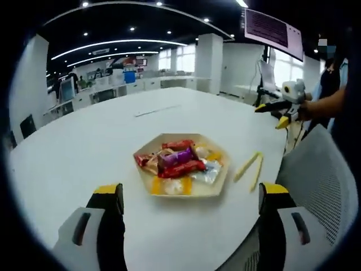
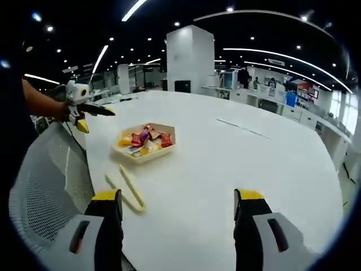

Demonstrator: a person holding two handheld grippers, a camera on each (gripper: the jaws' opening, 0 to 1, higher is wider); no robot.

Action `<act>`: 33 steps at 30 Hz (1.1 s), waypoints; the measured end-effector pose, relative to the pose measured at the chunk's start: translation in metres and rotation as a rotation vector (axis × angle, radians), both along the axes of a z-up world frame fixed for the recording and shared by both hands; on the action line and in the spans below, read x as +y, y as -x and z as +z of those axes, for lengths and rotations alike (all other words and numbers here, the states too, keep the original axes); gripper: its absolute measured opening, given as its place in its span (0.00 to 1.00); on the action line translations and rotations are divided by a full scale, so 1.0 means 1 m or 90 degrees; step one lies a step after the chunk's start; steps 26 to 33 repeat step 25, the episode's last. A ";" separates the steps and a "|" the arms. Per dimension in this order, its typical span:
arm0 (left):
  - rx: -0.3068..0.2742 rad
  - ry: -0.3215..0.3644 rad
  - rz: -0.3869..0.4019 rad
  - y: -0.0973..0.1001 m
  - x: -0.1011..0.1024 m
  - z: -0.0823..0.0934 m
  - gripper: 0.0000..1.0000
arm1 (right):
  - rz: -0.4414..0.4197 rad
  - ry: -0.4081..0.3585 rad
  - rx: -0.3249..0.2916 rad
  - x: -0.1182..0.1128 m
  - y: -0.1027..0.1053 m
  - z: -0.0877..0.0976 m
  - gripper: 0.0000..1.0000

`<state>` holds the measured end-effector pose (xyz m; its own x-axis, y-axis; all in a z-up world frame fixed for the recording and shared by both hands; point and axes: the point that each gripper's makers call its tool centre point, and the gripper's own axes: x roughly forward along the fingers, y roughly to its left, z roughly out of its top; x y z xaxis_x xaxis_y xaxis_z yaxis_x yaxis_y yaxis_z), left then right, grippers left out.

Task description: Place the target food into the container with the food tongs after gripping and lifting it, then release it inside without dropping or visibly crushing the food.

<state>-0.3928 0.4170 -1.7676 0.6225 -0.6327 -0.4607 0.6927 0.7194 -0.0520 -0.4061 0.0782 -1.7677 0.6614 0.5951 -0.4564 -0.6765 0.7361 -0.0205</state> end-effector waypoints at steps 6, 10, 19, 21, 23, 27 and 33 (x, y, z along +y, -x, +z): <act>-0.001 0.012 0.021 0.010 0.006 -0.003 1.00 | -0.077 -0.026 -0.011 -0.029 0.000 -0.001 1.00; -0.008 0.001 0.018 0.012 0.004 -0.005 1.00 | -0.080 -0.018 0.021 -0.034 0.008 -0.014 1.00; -0.021 0.011 0.039 0.006 0.010 -0.004 1.00 | -0.049 0.003 0.011 -0.028 0.014 -0.019 1.00; -0.018 0.015 0.045 0.005 0.011 -0.004 1.00 | -0.048 0.002 0.003 -0.027 0.013 -0.017 1.00; -0.018 0.017 0.048 0.005 0.011 -0.005 1.00 | -0.043 -0.004 -0.006 -0.024 0.012 -0.014 1.00; -0.021 0.018 0.047 0.004 0.011 -0.004 1.00 | -0.040 -0.001 -0.017 -0.022 0.011 -0.012 1.00; -0.021 0.018 0.047 0.004 0.011 -0.004 1.00 | -0.040 -0.001 -0.017 -0.022 0.011 -0.012 1.00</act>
